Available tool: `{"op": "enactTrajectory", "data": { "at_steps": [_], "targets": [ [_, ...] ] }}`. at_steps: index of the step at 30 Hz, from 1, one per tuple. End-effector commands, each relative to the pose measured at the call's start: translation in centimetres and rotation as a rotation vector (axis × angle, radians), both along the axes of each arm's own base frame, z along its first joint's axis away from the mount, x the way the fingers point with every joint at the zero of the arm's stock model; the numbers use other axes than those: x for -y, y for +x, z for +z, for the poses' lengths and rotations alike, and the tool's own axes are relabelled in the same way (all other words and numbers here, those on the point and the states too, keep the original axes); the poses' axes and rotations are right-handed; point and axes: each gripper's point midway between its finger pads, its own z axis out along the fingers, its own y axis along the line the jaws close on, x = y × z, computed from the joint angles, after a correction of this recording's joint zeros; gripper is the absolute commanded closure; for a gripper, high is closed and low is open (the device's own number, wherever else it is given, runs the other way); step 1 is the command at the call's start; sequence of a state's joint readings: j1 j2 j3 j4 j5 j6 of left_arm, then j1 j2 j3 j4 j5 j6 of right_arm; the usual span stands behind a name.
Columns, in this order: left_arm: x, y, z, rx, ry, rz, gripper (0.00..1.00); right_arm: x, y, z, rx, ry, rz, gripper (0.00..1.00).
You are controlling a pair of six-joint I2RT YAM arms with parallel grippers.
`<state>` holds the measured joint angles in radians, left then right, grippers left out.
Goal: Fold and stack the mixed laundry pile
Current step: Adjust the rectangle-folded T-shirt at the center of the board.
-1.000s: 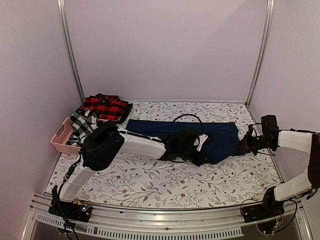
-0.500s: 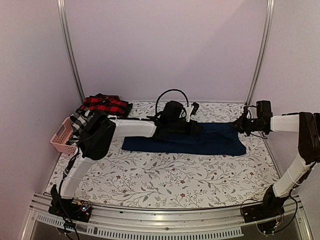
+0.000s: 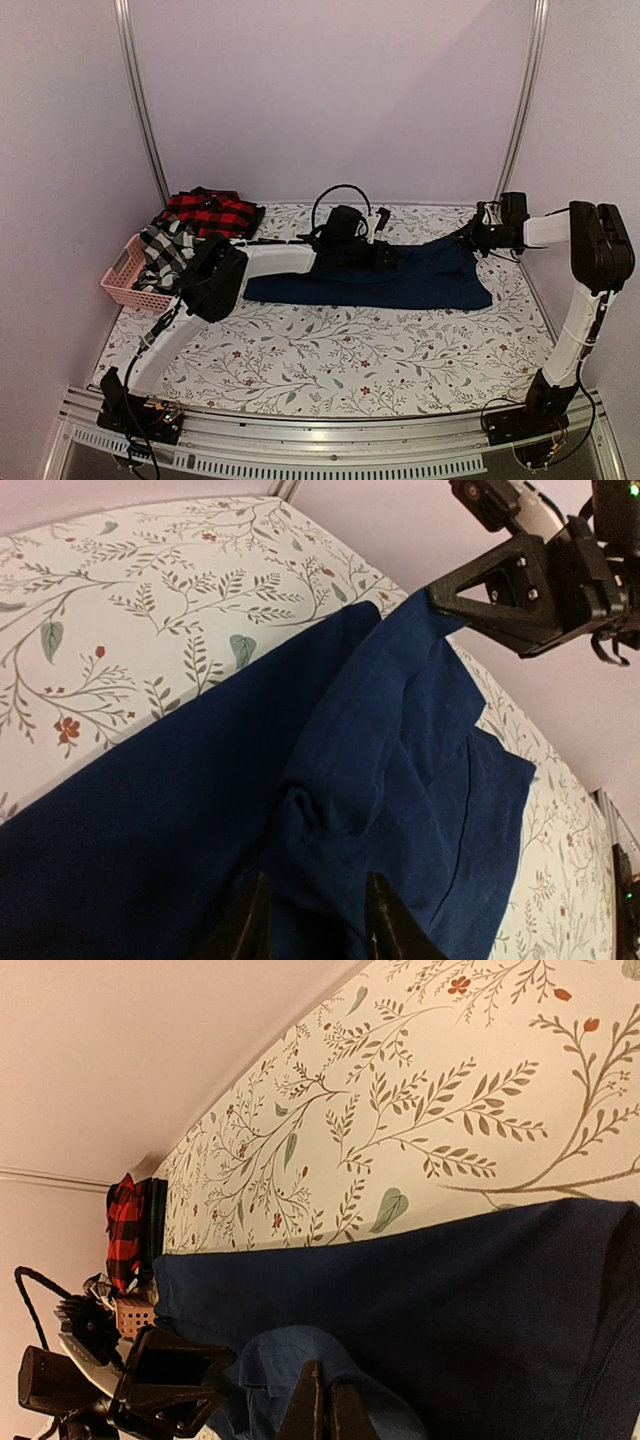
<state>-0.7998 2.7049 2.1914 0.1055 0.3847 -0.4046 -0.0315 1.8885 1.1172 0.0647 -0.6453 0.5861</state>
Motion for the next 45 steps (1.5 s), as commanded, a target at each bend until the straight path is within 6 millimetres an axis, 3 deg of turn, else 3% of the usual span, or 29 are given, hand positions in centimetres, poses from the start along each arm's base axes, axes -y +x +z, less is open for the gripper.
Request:
{"op": "enactTrajectory", "data": {
  "at_steps": [1, 3, 4, 8, 15, 19, 22, 28, 31, 35, 37, 41, 43, 45],
  "targets": [
    [-2.4, 1.8, -0.1, -0.018, 0.010, 0.057, 0.57, 0.2, 1.8, -1.2, 0.002, -0.011, 0.005, 1.00],
    [-4.3, 2.5, 0.8, -0.020, -0.001, 0.099, 0.46, 0.0, 2.0, -1.9, -0.015, 0.004, 0.013, 1.00],
    [-5.2, 2.7, 2.3, -0.002, -0.012, 0.118, 0.42, -0.2, 2.0, -2.1, -0.024, 0.016, 0.022, 1.00],
    [-8.2, 2.9, 4.8, 0.043, 0.014, 0.185, 0.31, -0.5, 1.3, -2.7, -0.053, 0.040, 0.027, 1.00],
    [-13.4, 1.7, 6.2, 0.057, 0.092, 0.287, 0.13, -0.9, -2.4, -2.1, -0.093, 0.025, 0.019, 0.98],
    [-16.2, 1.3, 6.2, 0.043, 0.137, 0.344, 0.06, -0.8, -4.4, -3.8, -0.144, 0.008, 0.020, 0.98],
    [-17.3, 0.7, 5.7, 0.030, 0.156, 0.353, 0.04, -1.0, -5.6, -4.6, -0.161, 0.027, 0.020, 0.98],
    [-18.4, -0.1, 3.4, -0.010, 0.207, 0.367, 0.02, 0.1, -6.3, -7.4, -0.224, -0.051, -0.017, 0.95],
    [-19.3, -0.3, 2.8, -0.021, 0.235, 0.392, 0.00, 0.0, -6.3, -8.3, -0.237, -0.052, 0.000, 0.89],
    [-21.1, 0.4, 2.1, -0.032, 0.294, 0.426, 0.00, 0.7, -5.7, -7.0, -0.230, -0.109, -0.013, 0.61],
    [-22.1, 0.9, 1.5, -0.040, 0.337, 0.433, 0.00, 1.5, -5.2, -4.9, -0.179, -0.165, -0.034, 0.50],
    [-24.1, 1.6, 0.5, -0.032, 0.441, 0.451, 0.00, 3.0, -4.8, 0.0, -0.054, -0.286, -0.069, 0.35],
    [-24.8, 2.3, 0.3, -0.036, 0.457, 0.455, 0.00, 3.2, -5.0, 1.5, -0.015, -0.329, -0.067, 0.30],
    [-24.9, 3.3, 0.1, -0.052, 0.449, 0.431, 0.00, 1.1, -5.5, 2.3, 0.017, -0.354, -0.007, 0.28]
  ]
}}
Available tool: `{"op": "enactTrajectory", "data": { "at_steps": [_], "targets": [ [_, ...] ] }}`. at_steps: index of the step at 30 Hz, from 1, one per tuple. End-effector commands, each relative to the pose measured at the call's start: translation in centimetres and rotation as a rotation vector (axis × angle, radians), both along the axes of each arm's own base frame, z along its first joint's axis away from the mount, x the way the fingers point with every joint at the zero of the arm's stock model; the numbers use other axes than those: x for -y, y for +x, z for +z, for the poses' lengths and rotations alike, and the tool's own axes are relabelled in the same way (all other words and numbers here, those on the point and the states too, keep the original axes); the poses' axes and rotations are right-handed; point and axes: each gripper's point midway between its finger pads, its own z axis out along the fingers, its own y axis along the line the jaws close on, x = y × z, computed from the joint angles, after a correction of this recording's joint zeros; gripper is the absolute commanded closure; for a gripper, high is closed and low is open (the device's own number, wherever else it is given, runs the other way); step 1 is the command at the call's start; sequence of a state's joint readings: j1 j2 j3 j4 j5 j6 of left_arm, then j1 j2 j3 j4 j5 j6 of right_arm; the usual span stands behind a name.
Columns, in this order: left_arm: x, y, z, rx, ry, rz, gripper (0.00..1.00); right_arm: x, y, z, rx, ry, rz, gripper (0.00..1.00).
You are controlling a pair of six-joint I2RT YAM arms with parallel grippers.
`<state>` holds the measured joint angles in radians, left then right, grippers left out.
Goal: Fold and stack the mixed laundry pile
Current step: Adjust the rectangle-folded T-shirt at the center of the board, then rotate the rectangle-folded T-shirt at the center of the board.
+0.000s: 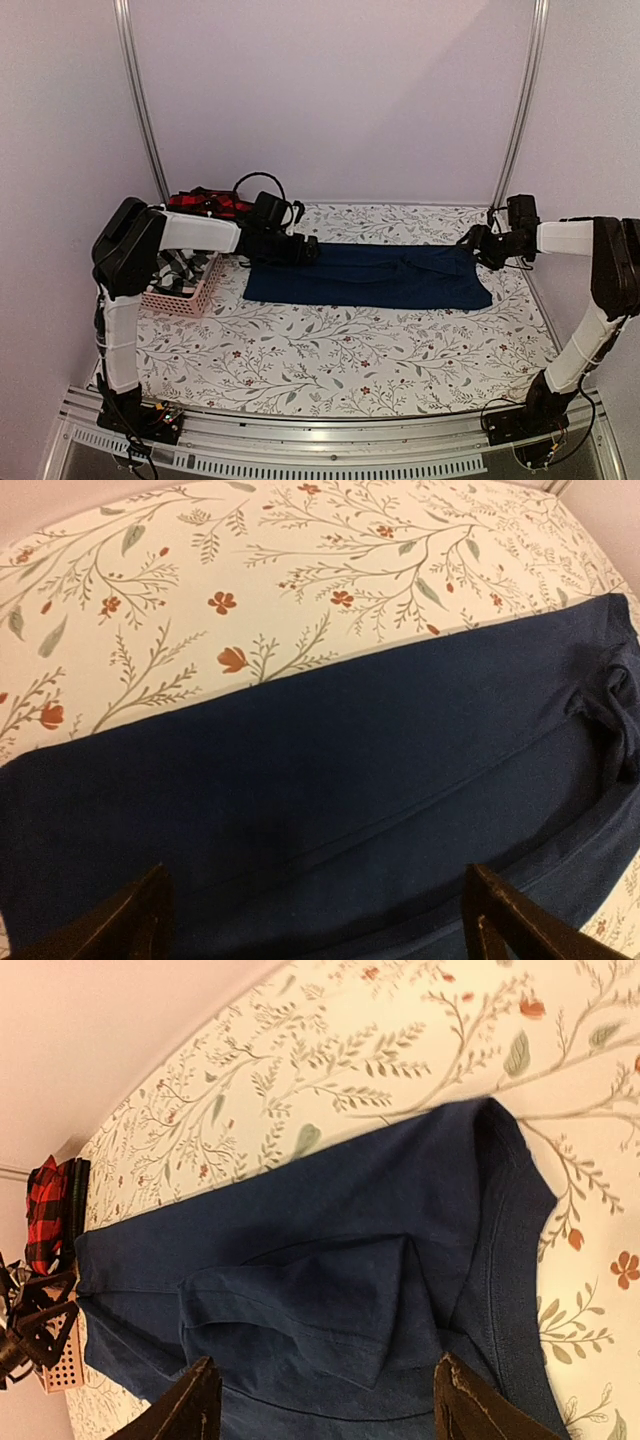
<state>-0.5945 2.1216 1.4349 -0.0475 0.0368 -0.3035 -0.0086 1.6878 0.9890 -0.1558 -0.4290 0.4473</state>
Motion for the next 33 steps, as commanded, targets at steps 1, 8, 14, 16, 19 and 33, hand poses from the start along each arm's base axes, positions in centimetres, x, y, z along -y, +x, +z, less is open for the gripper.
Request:
{"op": "enactTrajectory", "data": {
  "at_steps": [1, 8, 14, 16, 19, 33],
  "targets": [
    [-1.4, 2.3, -0.3, -0.020, 0.047, -0.025, 0.00, -2.2, -0.3, 3.6, 0.102, -0.109, 0.095, 0.28],
    [-0.1, 4.0, -4.7, -0.109, 0.157, -0.089, 0.28, -9.4, -1.8, 1.8, 0.075, -0.055, 0.266, 0.38],
    [-1.7, 1.9, -8.0, -0.177, 0.246, -0.066, 0.46, -10.2, -1.0, -4.2, -0.055, -0.075, 0.284, 0.44],
    [-2.5, 0.1, -9.2, -0.218, 0.273, -0.055, 0.49, -10.0, -0.8, -5.9, -0.095, -0.096, 0.284, 0.44],
    [-3.2, -3.0, -10.3, -0.281, 0.291, -0.052, 0.54, -9.4, 0.0, -7.8, -0.134, -0.156, 0.281, 0.45],
    [2.8, -21.9, -10.1, -0.470, 0.211, -0.194, 0.50, -10.6, 4.9, -5.6, -0.005, -0.251, 0.405, 0.50]
  ]
}}
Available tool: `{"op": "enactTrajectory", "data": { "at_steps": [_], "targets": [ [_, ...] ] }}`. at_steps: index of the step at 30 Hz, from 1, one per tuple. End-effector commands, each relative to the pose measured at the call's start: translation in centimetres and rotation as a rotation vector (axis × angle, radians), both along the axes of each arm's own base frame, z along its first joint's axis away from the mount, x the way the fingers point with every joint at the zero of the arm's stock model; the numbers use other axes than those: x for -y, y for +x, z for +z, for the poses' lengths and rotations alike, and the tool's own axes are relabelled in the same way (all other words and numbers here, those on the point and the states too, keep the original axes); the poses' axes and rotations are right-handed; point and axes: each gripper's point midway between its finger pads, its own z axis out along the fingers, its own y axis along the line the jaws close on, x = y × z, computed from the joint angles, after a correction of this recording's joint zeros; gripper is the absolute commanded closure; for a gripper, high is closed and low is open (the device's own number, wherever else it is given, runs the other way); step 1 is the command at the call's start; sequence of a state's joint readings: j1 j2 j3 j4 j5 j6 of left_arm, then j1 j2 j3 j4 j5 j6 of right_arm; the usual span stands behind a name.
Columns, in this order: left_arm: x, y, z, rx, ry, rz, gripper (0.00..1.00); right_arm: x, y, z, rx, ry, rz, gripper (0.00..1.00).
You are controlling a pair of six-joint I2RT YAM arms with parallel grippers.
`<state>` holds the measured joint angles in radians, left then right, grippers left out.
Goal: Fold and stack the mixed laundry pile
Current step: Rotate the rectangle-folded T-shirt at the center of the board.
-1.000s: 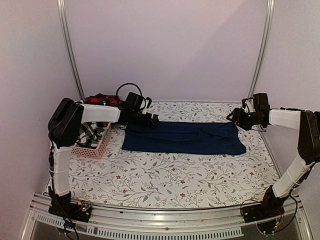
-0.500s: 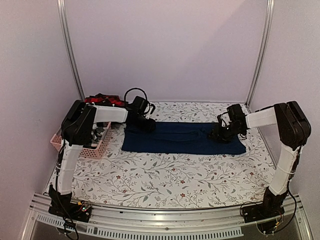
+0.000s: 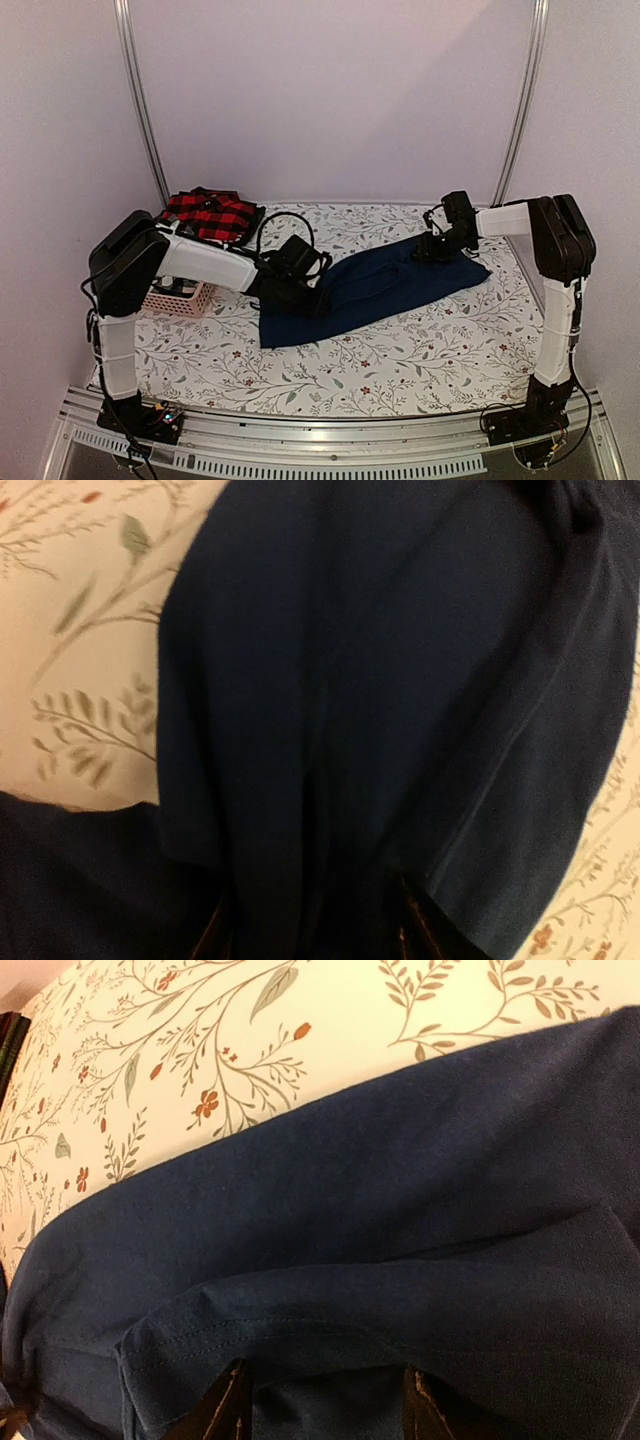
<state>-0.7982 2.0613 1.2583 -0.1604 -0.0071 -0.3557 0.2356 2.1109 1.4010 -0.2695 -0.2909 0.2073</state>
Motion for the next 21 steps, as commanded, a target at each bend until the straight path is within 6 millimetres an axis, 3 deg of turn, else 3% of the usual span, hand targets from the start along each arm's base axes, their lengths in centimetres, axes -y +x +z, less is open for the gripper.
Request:
{"op": "enactTrajectory", "data": {
  "at_steps": [1, 3, 5, 8, 10, 12, 14, 21],
  "targets": [
    [-0.8, -9.7, -3.7, -0.269, 0.080, -0.024, 0.49, -0.9, -1.7, 1.1, 0.003, 0.014, 0.076, 0.50],
    [-1.2, -8.4, -1.4, -0.215, 0.058, 0.002, 0.47, -1.5, -3.0, 4.2, 0.057, 0.044, 0.094, 0.50],
    [-2.3, -6.7, 0.8, -0.159, 0.056, 0.043, 0.44, -1.7, -4.5, 5.8, 0.081, 0.056, 0.094, 0.50],
    [-5.1, -3.4, 3.2, -0.071, 0.084, 0.119, 0.41, -2.0, -6.9, 7.0, 0.077, 0.083, 0.079, 0.50],
    [-7.6, -1.5, 3.6, -0.044, 0.126, 0.173, 0.41, -2.5, -8.3, 7.1, 0.070, 0.096, 0.078, 0.50],
    [-9.8, -0.4, 3.5, -0.032, 0.170, 0.213, 0.41, -3.0, -9.3, 6.5, 0.054, 0.101, 0.079, 0.51],
    [-10.7, 0.0, 3.4, -0.018, 0.193, 0.214, 0.41, -3.5, -9.9, 5.7, 0.033, 0.115, 0.080, 0.54],
    [-10.5, -0.8, 3.0, -0.035, 0.181, 0.174, 0.42, -6.1, -10.5, 1.6, -0.062, 0.086, 0.104, 0.78]
  ]
}}
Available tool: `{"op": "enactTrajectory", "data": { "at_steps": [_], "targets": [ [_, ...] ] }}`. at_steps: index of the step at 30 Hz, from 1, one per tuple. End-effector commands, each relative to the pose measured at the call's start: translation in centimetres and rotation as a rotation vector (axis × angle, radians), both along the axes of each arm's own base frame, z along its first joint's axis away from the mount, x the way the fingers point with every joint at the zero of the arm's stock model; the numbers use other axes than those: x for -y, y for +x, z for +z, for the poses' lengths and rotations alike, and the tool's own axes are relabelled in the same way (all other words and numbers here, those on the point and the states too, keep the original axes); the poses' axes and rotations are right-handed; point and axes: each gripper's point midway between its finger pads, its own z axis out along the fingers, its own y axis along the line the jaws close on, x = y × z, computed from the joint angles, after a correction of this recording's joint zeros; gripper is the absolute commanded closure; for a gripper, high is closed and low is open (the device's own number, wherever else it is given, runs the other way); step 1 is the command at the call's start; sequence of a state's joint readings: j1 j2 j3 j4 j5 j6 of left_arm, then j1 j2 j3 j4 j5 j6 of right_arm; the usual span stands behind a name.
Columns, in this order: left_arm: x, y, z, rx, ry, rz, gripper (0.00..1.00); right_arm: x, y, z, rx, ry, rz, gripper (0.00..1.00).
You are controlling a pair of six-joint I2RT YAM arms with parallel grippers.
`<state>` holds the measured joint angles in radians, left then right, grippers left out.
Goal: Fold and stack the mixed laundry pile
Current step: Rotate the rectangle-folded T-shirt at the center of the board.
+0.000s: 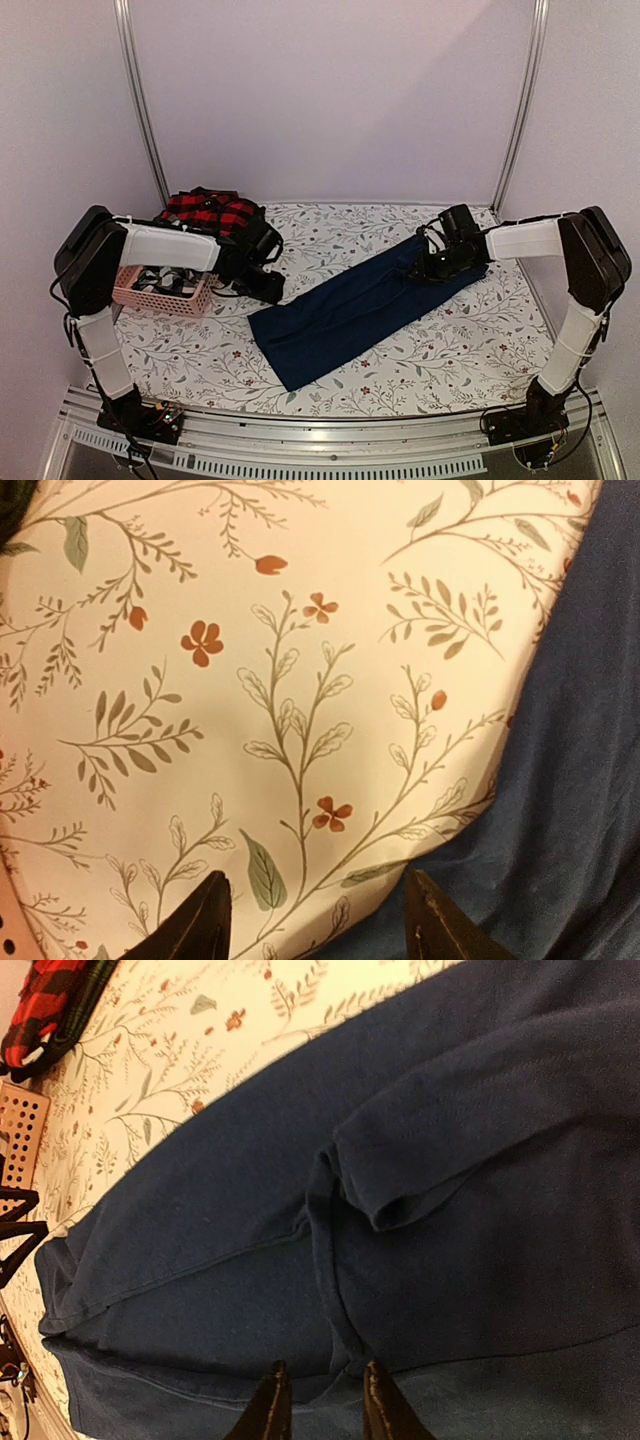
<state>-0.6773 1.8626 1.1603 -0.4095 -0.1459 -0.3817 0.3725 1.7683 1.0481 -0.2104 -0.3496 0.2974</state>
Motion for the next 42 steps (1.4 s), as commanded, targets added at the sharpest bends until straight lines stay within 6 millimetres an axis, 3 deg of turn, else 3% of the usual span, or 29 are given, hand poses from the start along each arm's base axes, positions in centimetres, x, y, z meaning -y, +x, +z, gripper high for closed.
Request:
{"op": "enactTrajectory", "data": {
  "at_steps": [1, 4, 8, 13, 18, 23, 26, 30, 32, 34, 35, 37, 38, 42],
  "targets": [
    [0.3, -1.1, 0.6, -0.002, -0.012, -0.042, 0.41, -2.1, -0.4, -2.8, -0.060, -0.019, 0.018, 0.81],
    [1.4, -1.6, 0.6, 0.001, -0.061, -0.070, 0.41, -3.3, -0.3, -4.6, -0.081, -0.031, 0.041, 0.83],
    [3.0, -2.5, 0.2, 0.003, -0.077, -0.145, 0.41, -3.3, 0.6, -7.0, -0.114, -0.076, 0.024, 0.82],
    [2.7, -4.1, -3.6, -0.072, 0.017, -0.181, 0.51, -2.7, 2.0, -8.3, -0.106, -0.152, 0.019, 0.81],
    [1.3, -7.9, -7.2, -0.174, 0.110, -0.166, 0.68, -3.1, 5.2, -8.2, -0.036, -0.218, 0.061, 0.81],
    [2.6, -12.9, -8.1, -0.250, 0.086, -0.100, 0.79, -6.3, 8.9, -7.7, 0.016, -0.184, 0.144, 0.82],
    [4.7, -16.9, -8.2, -0.296, 0.045, -0.089, 0.81, -8.4, 8.7, -8.3, 0.019, -0.178, 0.234, 0.81],
    [6.7, -20.9, -7.6, -0.332, 0.018, -0.160, 0.79, -8.7, 4.3, -8.7, 0.011, -0.216, 0.372, 0.81],
    [6.9, -22.2, -6.9, -0.349, -0.012, -0.181, 0.79, -7.5, 2.5, -6.9, 0.029, -0.215, 0.382, 0.74],
    [6.6, -22.5, -5.8, -0.336, -0.039, -0.195, 0.79, -6.2, 1.8, -4.6, 0.051, -0.214, 0.351, 0.58],
    [6.6, -22.3, -5.0, -0.312, -0.049, -0.209, 0.78, -5.5, 2.0, -2.4, 0.082, -0.193, 0.326, 0.49],
    [6.4, -20.9, -3.1, -0.225, -0.044, -0.220, 0.73, -3.7, 2.4, 0.3, 0.100, -0.141, 0.255, 0.41],
    [6.7, -19.9, -2.0, -0.178, -0.046, -0.238, 0.70, -3.0, 2.9, 2.6, 0.140, -0.092, 0.223, 0.39],
    [7.8, -15.5, 0.9, -0.037, -0.032, -0.247, 0.60, 1.9, 5.4, 6.0, 0.198, -0.058, 0.042, 0.38]
  ]
}}
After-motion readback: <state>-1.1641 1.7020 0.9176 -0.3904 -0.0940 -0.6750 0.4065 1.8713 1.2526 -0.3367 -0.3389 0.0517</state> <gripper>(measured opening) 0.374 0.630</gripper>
